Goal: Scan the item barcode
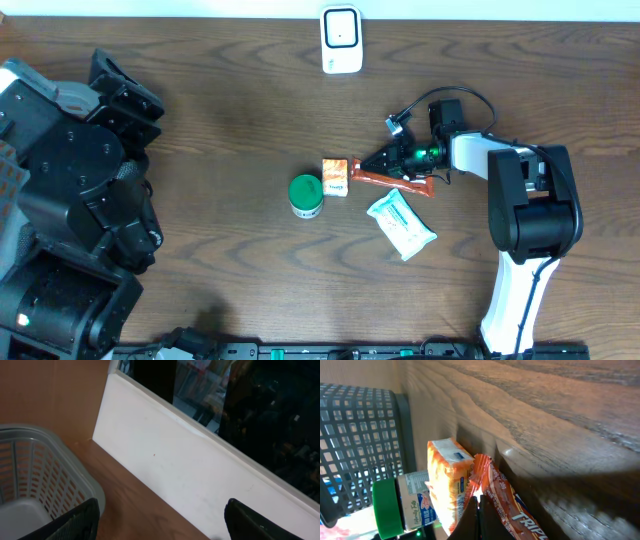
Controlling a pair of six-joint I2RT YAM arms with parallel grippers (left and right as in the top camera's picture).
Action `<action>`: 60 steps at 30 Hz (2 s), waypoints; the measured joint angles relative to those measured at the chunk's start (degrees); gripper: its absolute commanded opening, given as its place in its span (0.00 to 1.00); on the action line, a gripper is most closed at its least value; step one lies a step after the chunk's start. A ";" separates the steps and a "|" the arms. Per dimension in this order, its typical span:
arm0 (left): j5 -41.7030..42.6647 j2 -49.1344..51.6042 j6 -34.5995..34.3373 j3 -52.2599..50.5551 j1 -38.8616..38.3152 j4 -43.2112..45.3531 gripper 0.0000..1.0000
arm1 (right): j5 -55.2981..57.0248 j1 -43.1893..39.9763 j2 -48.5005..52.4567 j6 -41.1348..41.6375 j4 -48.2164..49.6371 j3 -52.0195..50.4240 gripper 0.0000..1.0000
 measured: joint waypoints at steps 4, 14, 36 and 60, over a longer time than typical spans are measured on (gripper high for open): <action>0.00 0.00 0.00 0.00 0.00 0.00 0.80 | 1.40 0.02 -0.61 -0.63 -1.77 0.72 0.06; 0.00 -0.02 0.00 0.00 0.00 0.02 0.80 | 21.42 -3.85 -22.58 -21.14 -24.11 2.60 0.99; 0.00 -1.29 0.00 0.00 0.00 0.31 0.80 | 48.96 -3.52 -24.57 -36.17 -33.27 -0.90 0.88; 0.00 -2.69 0.00 0.00 0.00 0.33 0.80 | 49.33 -7.26 -24.44 -34.88 -21.07 -9.33 0.93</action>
